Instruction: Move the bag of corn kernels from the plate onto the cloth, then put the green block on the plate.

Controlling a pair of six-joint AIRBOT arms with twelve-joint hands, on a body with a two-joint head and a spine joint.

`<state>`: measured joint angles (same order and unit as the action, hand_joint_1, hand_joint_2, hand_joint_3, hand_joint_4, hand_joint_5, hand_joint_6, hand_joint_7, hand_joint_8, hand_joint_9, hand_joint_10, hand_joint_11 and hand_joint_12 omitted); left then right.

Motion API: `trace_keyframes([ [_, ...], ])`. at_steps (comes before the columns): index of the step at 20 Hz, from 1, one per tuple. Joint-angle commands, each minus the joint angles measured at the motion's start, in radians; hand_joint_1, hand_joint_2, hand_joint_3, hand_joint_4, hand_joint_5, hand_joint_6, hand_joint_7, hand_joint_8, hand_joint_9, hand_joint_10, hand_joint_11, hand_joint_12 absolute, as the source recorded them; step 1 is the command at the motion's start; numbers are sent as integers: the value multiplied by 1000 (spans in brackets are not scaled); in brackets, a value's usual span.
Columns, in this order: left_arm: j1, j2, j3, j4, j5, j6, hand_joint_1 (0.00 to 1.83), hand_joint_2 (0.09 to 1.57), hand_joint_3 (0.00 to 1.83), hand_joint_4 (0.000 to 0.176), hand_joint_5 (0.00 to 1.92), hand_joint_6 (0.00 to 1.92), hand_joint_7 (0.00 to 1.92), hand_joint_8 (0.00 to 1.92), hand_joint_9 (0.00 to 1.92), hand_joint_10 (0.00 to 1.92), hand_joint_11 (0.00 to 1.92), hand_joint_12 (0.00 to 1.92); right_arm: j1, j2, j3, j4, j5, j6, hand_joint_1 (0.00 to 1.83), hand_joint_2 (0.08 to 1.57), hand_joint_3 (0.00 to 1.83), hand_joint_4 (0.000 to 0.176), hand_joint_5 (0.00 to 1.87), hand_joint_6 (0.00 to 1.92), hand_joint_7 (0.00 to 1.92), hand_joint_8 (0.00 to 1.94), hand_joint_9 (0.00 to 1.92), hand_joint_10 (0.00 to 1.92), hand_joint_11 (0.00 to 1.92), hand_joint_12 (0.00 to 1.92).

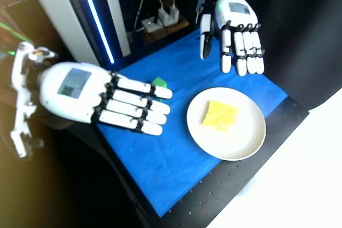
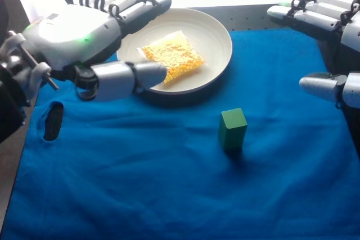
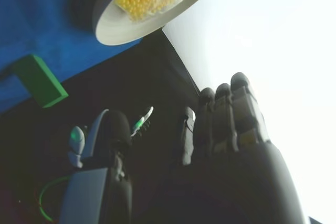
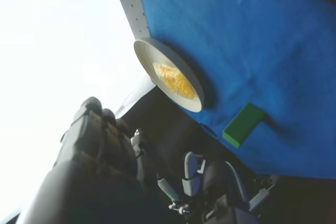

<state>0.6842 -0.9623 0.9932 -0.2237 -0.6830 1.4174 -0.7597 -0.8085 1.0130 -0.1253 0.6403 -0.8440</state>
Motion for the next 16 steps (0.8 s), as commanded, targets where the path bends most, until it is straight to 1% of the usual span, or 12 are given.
trace_keyframes([
  [1, -12, -2, 5, 14, -117, -1, 43, 1391, 38, 36, 0, 0, 0, 0, 0, 0, 0, 0, 9, 1, 1, 17, 115, -4, 351, 1342, 44, 0, 0, 0, 0, 0, 0, 0, 0, 0],
  [3, -22, -13, 19, 8, -102, -1, 78, 1404, 31, 37, 0, 0, 0, 0, 0, 0, 0, 0, 9, -2, 1, 18, 115, -4, 206, 1372, 41, 0, 0, 0, 0, 0, 0, 0, 0, 0],
  [5, -53, -41, 52, 3, -57, -1, 151, 1411, 18, 71, 0, 0, 0, 0, 0, 0, 0, 0, 6, -10, 1, 18, 115, -4, 192, 1389, 30, 0, 0, 0, 0, 0, 0, 0, 0, 0],
  [6, -91, -69, 86, 1, -4, -1, 245, 1408, 10, 60, 0, 0, 0, 0, 0, 0, 0, 0, 5, -14, 3, 18, 115, -4, 215, 1394, 23, 0, 0, 0, 0, 0, 0, 0, 0, 0],
  [8, -138, -129, 162, -21, 83, -1, 394, 1377, 0, 75, 0, 0, 0, 0, 0, 0, 0, 0, 2, -18, 5, 18, 113, -4, 163, 1397, 16, 0, 0, 0, 0, 0, 0, 0, 0, 0],
  [9, -158, -157, 197, -26, 127, -1, 461, 1368, 0, 50, 4, 1, 0, 0, 0, 0, 24, 14, 1, -18, 5, 17, 111, -4, 159, 1398, 14, 0, 0, 0, 0, 0, 0, 0, 0, 0],
  [10, -178, -190, 235, -31, 173, -1, 518, 1354, 0, 41, 19, 6, 0, 0, 0, 0, 35, 24, -1, -18, 6, 17, 110, -4, 199, 1391, 8, 0, 0, 0, 0, 0, 0, 0, 0, 0],
  [11, -201, -236, 281, -96, 236, 71, 613, 1282, 45, 51, 41, 23, 13, 13, 28, 0, 7, 390, -4, -18, 7, 17, 109, -4, 371, 1372, 0, 0, 0, 0, 0, 0, 0, 0, 0, 0],
  [12, -204, -244, 289, -111, 248, 97, 613, 1282, 45, 51, 41, 23, 13, 13, 28, 0, 7, 390, -4, -18, 7, 17, 109, -4, 371, 1372, 0, 0, 0, 0, 0, 0, 0, 0, 0, 0],
  [13, -214, -272, 316, -171, 289, 172, 650, 1263, 21, 63, 50, 18, 21, 7, 44, 3, 1, 643, -4, -19, 7, 17, 107, -3, 384, 1367, 0, 0, 0, 0, 0, 0, 0, 0, 0, 0],
  [14, -216, -293, 342, -207, 319, 205, 708, 1212, 0, 38, 87, 16, 80, 14, 90, 16, 0, 768, -5, -20, 7, 17, 105, -3, 445, 1359, 0, 0, 0, 0, 0, 0, 0, 0, 0, 0],
  [16, -215, -323, 385, -238, 364, 206, 744, 1195, 0, 35, 97, 11, 100, 9, 100, 14, 0, 741, -7, -21, 8, 17, 104, -3, 462, 1359, 0, 0, 0, 0, 0, 0, 0, 0, 0, 0],
])
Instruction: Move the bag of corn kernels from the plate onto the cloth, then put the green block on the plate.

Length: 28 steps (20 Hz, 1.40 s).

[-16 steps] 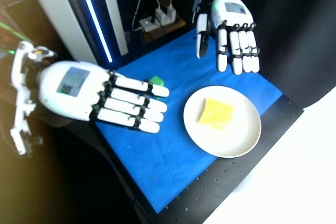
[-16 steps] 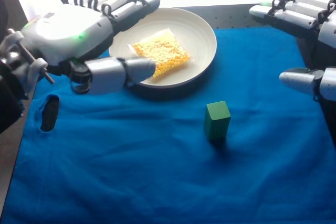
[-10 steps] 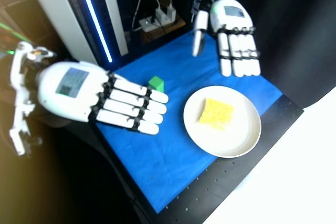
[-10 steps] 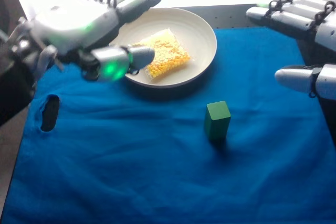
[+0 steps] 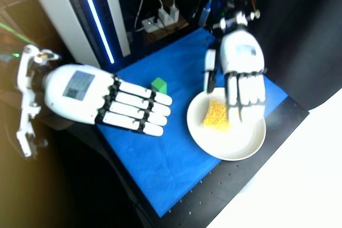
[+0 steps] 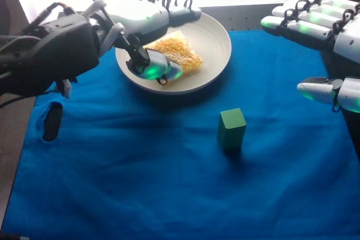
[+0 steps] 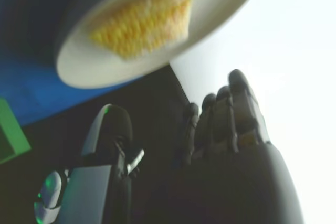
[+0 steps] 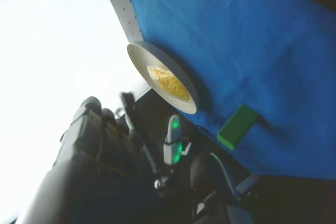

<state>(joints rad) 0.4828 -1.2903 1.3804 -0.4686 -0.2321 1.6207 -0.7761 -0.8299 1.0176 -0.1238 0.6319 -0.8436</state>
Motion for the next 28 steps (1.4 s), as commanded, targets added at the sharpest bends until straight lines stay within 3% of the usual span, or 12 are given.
trace_keyframes([
  [1, -13, -10, 19, -4, -61, 3, 792, 1191, 0, 40, 71, 4, 59, 1, 49, 5, 0, 509, 9, 0, 3, 15, 112, -4, 521, 1347, 0, 0, 0, 0, 0, 0, 0, 0, 0, 0],
  [5, 1, -61, 82, -36, -7, 4, 841, 1174, 0, 35, 93, 6, 36, 3, 29, 7, 0, 456, 2, 0, 3, 16, 111, -3, 528, 1340, 0, 0, 0, 0, 0, 0, 0, 0, 0, 0],
  [9, 6, -83, 109, -54, 9, 4, 983, 1165, 0, 57, 221, 21, 156, 12, 209, 41, 0, 1173, 2, 0, 3, 17, 111, -3, 521, 1350, 0, 3, 0, 0, 0, 0, 0, 0, 0, 0],
  [10, 7, -84, 110, -58, 9, 4, 1040, 1157, 0, 52, 259, 26, 182, 13, 242, 46, 0, 1288, 2, 0, 3, 17, 111, -3, 522, 1349, 0, 3, 0, 0, 0, 0, 0, 0, 0, 0],
  [12, 7, -84, 110, -58, 7, 5, 1145, 1161, 2, 7, 391, 50, 268, 25, 353, 87, 67, 1401, 1, 0, 3, 17, 111, -3, 525, 1342, 0, 17, 0, 0, 0, 0, 0, 0, 0, 0],
  [14, 5, -84, 111, -59, 2, 5, 1239, 1164, 0, 0, 495, 43, 337, 10, 415, 194, 119, 1417, 1, 0, 3, 17, 111, -3, 497, 1342, 0, 15, 0, 0, 0, 0, 0, 0, 0, 0],
  [20, -17, -74, 95, -58, -29, 23, 1430, 1159, 7, 0, 678, 75, 447, 7, 284, 1061, 303, 1440, -1, 0, 3, 17, 111, -3, 462, 1346, 1, 19, 0, 0, 0, 0, 0, 0, 0, 0],
  [22, -27, -62, 85, -54, -45, 24, 1380, 1235, 0, 0, 517, 473, 425, 2, 296, 1111, 185, 1429, -1, 0, 4, 18, 111, -3, 455, 1345, 1, 27, 0, 0, 0, 0, 0, 0, 0, 0],
  [23, -29, -60, 82, -51, -48, 24, 1586, 1254, 1, 0, 363, 952, 473, 35, 518, 1656, 228, 1548, -1, 0, 4, 18, 111, -3, 422, 1353, 4, 16, 0, 0, 0, 0, 0, 0, 0, 0],
  [25, -36, -47, 60, -30, -68, 24, 1594, 1257, 0, 0, 311, 1129, 495, 64, 522, 1682, 286, 1618, -1, 0, 4, 18, 111, -3, 424, 1354, 4, 19, 0, 0, 0, 0, 0, 0, 0, 0],
  [26, -41, -33, 35, -11, -92, 24, 1292, 1393, 0, 0, 394, 1734, 175, 836, 428, 1781, 337, 1719, -1, 0, 4, 18, 111, -3, 454, 1346, 0, 15, 0, 0, 0, 0, 0, 0, 0, 0],
  [28, -55, -8, -3, 25, -129, 25, 1290, 1383, 1, 0, 417, 1727, 133, 1013, 450, 1757, 387, 1696, -3, 0, 4, 19, 111, -3, 454, 1348, 1, 13, 0, 0, 0, 0, 0, 0, 0, 0],
])
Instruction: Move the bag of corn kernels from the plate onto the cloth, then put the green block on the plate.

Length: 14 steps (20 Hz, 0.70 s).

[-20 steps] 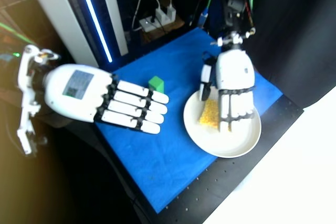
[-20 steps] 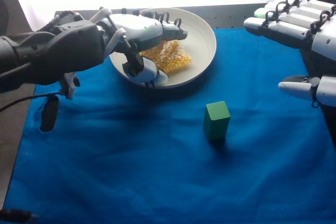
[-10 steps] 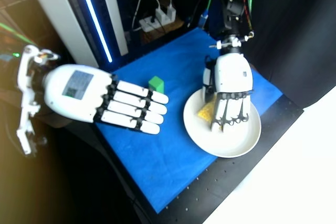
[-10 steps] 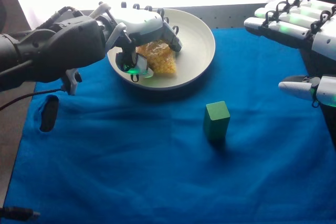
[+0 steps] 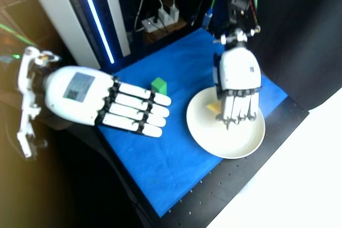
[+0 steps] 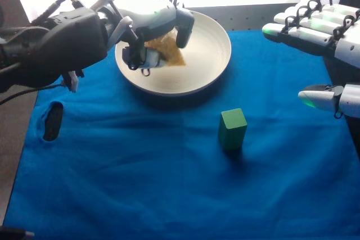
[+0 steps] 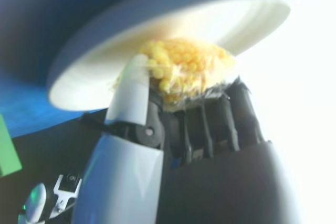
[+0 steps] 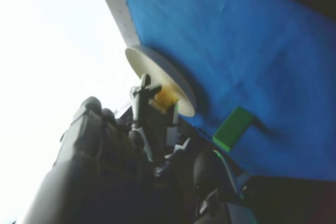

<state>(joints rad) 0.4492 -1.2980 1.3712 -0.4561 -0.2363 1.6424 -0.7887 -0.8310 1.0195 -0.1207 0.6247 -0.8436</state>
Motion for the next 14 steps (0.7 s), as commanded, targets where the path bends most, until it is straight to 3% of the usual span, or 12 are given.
trace_keyframes([
  [1, -29, 11, -12, 31, -141, 3, 1587, 1259, 0, 0, 257, 1274, 98, 1164, 538, 1692, 328, 1727, 9, 1, 2, 17, 119, -3, 477, 1345, 0, 8, 0, 0, 0, 0, 0, 0, 0, 0],
  [3, -37, 49, -63, 68, -185, 1, 1594, 1265, 0, 0, 228, 1262, 73, 1216, 517, 1718, 316, 1760, 8, 1, 1, 18, 119, -3, 434, 1351, 2, 0, 0, 0, 0, 0, 0, 0, 0, 0],
  [6, -28, 132, -173, 167, -266, -32, 1597, 1285, 4, 0, 156, 1318, 3, 1267, 474, 1770, 360, 1856, 2, 1, -1, 24, 119, -1, 413, 1355, 3, 6, 0, 0, 0, 0, 0, 0, 0, 0],
  [7, -7, 168, -219, 203, -303, -48, 1333, 1391, 7, 0, 317, 1708, 0, 1347, 415, 1824, 478, 1870, 0, 1, -2, 25, 119, -1, 414, 1352, 1, 5, 0, 0, 0, 0, 0, 0, 0, 0],
  [9, 45, 231, -295, 273, -366, -100, 1282, 1412, 1, 0, 359, 1779, 27, 1411, 402, 1828, 417, 1872, -3, 1, -5, 29, 119, -1, 417, 1353, 2, 15, 0, 0, 0, 0, 0, 0, 0, 0],
  [10, 83, 266, -333, 305, -404, -148, 1220, 1437, 0, 0, 414, 1773, 246, 1824, 418, 1872, 256, 1906, -7, 1, -7, 33, 119, 0, 374, 1356, 3, 9, 0, 0, 0, 0, 0, 0, 0, 0],
  [11, 101, 278, -345, 323, -419, -177, 1220, 1437, 0, 0, 414, 1773, 246, 1824, 418, 1872, 256, 1906, -9, 1, -7, 35, 119, 0, 374, 1356, 3, 9, 0, 0, 0, 0, 0, 0, 0, 0],
  [12, 146, 304, -364, 365, -459, -275, 1017, 1460, 1, 0, 440, 1769, 325, 1902, 174, 1746, 175, 1908, -13, 1, -9, 40, 119, 0, 382, 1356, 2, 9, 0, 0, 0, 0, 0, 0, 0, 0],
  [13, 194, 326, -380, 398, -504, -376, 954, 1440, 0, 0, 438, 1773, 71, 1623, 167, 1729, 333, 1906, -17, 2, -11, 44, 119, 0, 426, 1359, 2, 0, 0, 0, 0, 0, 0, 0, 0, 0],
  [14, 234, 344, -399, 409, -542, -422, 954, 1427, 0, 0, 444, 1758, 16, 1497, 166, 1669, 331, 1875, -18, 2, -12, 47, 119, 0, 303, 1364, 5, 0, 0, 0, 0, 0, 0, 0, 0, 0],
])
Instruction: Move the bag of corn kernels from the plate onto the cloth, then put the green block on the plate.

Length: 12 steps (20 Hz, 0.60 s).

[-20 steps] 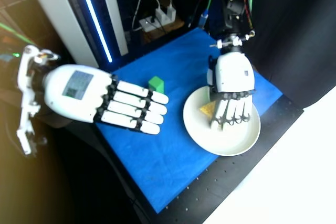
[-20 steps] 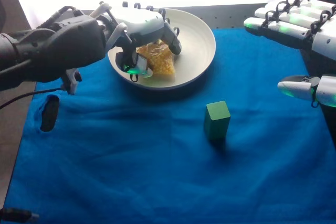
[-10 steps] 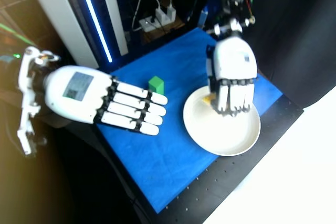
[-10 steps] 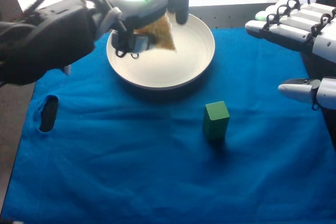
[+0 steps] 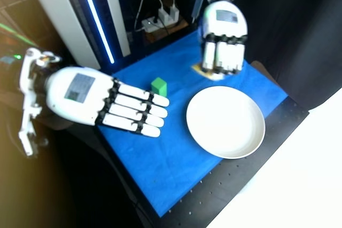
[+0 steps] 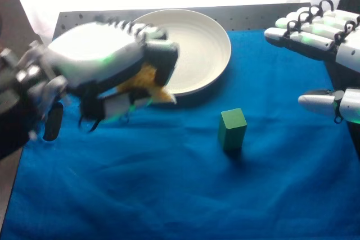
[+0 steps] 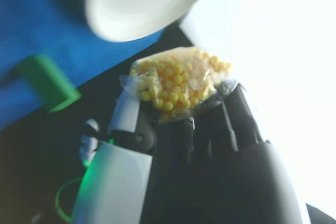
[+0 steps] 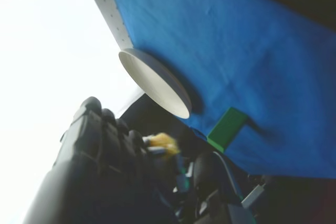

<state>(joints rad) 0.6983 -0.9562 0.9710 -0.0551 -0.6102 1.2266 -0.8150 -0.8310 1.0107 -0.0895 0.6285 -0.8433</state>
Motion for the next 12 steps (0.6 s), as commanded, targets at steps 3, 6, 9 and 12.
trace_keyframes([
  [3, 106, 33, -64, -1, -232, -34, 955, 1421, 0, 0, 452, 1745, 51, 1297, 128, 1442, 163, 1755, 4, 2, -5, 24, 115, -1, 353, 1371, 5, 0, 0, 0, 0, 0, 0, 0, 0, 0],
  [6, 162, -1, -49, -17, -226, -97, 1145, 1295, 0, 0, 180, 946, 127, 768, 203, 1187, 232, 1537, 1, 1, -6, 29, 115, -1, 512, 1340, 0, 0, 0, 0, 0, 0, 0, 0, 0, 0],
  [9, 190, -13, -40, -39, -215, -121, 706, 1238, 0, 63, 81, 345, 69, 211, 62, 354, 8, 1018, -2, 1, -8, 29, 115, -1, 457, 1352, 0, 0, 0, 0, 0, 0, 0, 0, 0, 0],
  [12, 217, 5, -50, -57, -241, -123, 350, 1048, 0, 138, 1, 4, 0, 1, 0, 2, 0, 19, -2, 1, -12, 28, 116, -1, 477, 1344, 0, 0, 0, 0, 0, 0, 0, 0, 0, 0],
])
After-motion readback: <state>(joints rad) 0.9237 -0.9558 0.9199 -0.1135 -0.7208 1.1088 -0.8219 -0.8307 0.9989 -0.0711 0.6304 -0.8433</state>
